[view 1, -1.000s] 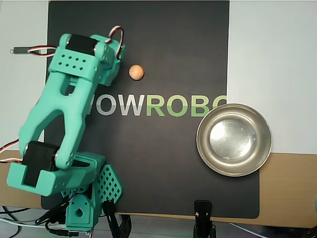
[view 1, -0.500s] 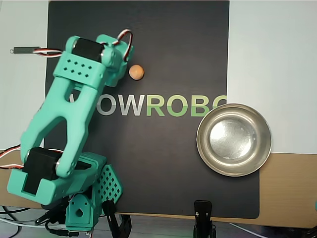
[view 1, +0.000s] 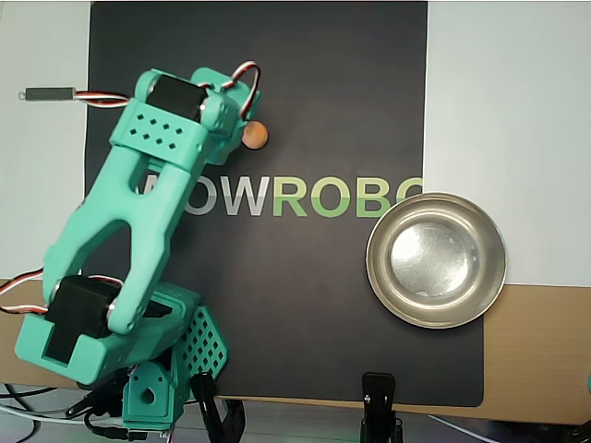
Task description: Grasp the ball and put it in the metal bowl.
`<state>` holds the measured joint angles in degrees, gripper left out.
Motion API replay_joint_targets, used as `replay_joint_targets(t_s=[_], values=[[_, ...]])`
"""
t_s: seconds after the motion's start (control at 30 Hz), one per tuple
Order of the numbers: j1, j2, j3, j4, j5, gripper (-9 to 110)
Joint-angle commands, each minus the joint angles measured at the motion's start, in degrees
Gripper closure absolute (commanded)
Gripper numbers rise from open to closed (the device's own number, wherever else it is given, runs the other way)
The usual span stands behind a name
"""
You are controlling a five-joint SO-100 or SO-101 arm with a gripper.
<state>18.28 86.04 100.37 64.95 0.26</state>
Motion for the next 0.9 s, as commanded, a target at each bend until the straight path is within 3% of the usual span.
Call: replay_joint_targets(t_s=[0.0,0.87], values=[[1.1,2.0,-1.0,-0.5,-0.1,101],[3.3,-0.9,-1.6,-3.0,-0.1,101]])
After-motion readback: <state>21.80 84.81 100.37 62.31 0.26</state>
